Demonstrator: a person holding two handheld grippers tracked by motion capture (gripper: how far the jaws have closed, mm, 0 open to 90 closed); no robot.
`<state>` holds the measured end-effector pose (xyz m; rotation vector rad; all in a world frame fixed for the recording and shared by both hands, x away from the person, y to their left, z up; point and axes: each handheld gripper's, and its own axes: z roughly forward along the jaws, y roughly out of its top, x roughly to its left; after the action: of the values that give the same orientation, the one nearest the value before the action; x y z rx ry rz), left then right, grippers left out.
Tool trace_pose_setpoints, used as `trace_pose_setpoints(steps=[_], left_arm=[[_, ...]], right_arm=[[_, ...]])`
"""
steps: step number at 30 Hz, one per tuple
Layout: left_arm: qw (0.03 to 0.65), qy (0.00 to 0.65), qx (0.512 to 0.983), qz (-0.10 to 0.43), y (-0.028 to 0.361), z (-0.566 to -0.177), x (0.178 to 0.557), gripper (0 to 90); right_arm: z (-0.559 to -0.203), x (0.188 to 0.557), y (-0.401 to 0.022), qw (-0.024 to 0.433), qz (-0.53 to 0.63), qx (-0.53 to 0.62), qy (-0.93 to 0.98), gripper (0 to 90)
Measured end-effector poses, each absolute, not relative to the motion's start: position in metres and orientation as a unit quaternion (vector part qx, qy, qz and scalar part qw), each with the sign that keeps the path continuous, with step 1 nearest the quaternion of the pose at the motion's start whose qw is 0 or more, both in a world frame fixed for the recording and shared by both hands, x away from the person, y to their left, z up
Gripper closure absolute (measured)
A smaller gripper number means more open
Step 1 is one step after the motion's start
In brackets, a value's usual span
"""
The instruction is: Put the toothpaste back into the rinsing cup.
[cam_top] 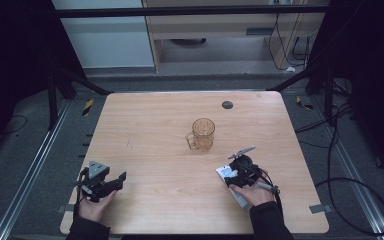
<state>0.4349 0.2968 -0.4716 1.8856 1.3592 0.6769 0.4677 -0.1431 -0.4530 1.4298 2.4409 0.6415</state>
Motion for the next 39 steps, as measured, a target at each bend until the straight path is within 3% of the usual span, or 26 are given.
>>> trace_pose_setpoints(steps=[15,39], left_arm=[[0.352,0.526,0.729,0.260,0.297,-0.472,0.435,32.1],[0.351,0.526,0.730,0.259,0.297,-0.473,0.436,32.2]], right_arm=[[-0.462,0.471,-0.138,0.110,0.201,0.488,0.843,43.3],[-0.472,0.474,-0.136,0.108,0.178,0.490,0.846,37.6]])
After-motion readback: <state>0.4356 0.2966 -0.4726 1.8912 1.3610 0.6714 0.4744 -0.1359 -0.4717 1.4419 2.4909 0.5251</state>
